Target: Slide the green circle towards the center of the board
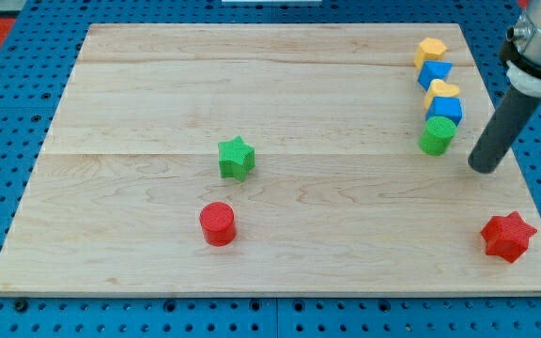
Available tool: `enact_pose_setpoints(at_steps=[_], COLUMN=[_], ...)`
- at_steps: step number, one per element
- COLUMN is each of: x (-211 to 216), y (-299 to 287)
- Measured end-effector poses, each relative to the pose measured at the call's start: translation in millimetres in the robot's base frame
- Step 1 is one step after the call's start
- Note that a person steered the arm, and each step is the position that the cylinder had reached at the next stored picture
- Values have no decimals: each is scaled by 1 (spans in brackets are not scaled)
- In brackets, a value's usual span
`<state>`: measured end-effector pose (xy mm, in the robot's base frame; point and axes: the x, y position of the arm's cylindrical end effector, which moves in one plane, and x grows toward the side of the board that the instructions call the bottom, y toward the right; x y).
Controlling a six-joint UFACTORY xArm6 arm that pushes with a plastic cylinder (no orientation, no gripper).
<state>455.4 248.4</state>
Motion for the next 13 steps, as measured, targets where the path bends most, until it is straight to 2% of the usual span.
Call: enact_pose_setpoints(at_steps=[1, 3, 4, 5, 6, 7, 8, 9, 10, 12, 13], x=[-31, -45, -6, 29, -6, -46, -62, -61, -98, -103, -82], y=[0, -203, -197, -223, -259, -253, -254, -206, -216, -242, -197])
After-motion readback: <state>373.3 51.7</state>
